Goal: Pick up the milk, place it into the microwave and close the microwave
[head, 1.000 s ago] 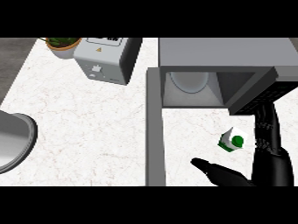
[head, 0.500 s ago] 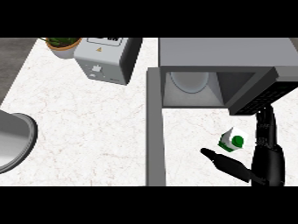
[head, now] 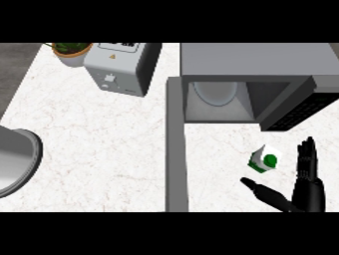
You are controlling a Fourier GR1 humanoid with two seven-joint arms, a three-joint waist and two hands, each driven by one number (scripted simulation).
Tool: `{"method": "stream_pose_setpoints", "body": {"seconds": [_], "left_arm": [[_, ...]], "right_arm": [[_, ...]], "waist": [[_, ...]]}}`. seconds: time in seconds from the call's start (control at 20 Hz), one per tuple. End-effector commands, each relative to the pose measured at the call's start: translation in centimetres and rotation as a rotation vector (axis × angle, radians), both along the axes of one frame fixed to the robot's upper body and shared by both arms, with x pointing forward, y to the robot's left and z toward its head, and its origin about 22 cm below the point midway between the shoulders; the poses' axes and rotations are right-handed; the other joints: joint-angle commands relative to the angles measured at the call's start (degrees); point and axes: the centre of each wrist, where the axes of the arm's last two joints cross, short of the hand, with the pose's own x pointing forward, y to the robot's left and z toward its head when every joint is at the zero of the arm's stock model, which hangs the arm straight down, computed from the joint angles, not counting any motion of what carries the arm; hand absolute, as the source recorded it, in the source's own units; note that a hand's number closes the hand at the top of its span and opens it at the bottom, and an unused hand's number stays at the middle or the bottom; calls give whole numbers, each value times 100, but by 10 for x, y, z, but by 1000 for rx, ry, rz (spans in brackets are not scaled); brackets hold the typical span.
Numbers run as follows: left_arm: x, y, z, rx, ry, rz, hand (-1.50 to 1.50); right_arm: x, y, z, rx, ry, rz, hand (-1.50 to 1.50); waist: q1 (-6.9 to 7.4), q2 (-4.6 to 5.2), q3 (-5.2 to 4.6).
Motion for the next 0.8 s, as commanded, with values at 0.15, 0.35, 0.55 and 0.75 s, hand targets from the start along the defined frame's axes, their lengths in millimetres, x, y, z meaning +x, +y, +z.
{"method": "stream_pose_setpoints", "body": {"seconds": [0.15,0.35,0.55,0.75], "left_arm": [[3,-7,19,-1,-13,-9,-150],[-17,-3,-1,6,6,0,-150],[0,2,5,3,15,14,-150],[-3,1,5,4,15,12,-150]], "right_arm": [[-7,-7,-30,39,18,21,-150],[-3,-24,-53,20,21,34,-150],[11,-7,-71,-10,22,46,-150],[15,-26,-85,-11,16,1,-150]], "waist": [[-12,0,-1],[20,-1,-1],[10,4,-1],[15,5,0]]}}
